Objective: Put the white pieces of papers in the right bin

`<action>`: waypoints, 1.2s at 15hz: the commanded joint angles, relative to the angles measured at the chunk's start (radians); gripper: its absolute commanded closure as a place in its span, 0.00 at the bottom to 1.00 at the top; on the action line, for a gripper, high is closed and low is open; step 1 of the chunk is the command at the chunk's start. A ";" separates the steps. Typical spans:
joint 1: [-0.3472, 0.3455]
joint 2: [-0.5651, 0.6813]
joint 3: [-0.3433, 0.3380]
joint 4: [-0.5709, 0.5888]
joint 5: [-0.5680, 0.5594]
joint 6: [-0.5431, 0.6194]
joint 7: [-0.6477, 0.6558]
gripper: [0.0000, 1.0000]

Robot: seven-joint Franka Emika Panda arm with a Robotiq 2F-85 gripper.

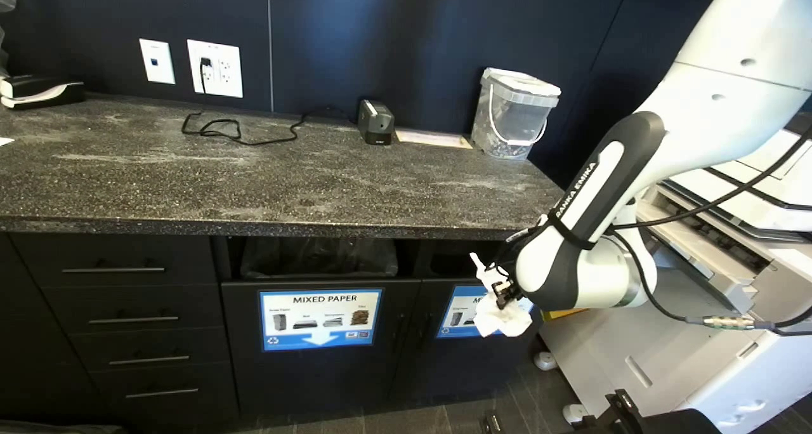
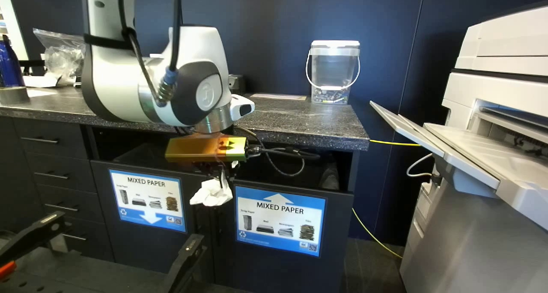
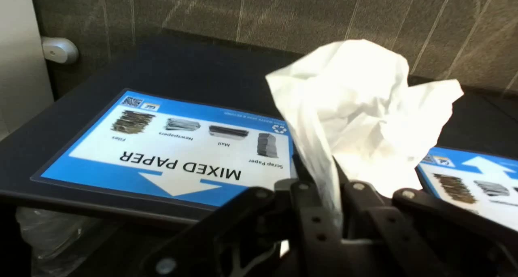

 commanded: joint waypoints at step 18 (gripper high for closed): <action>-0.035 0.415 -0.066 0.431 0.002 0.421 0.084 0.87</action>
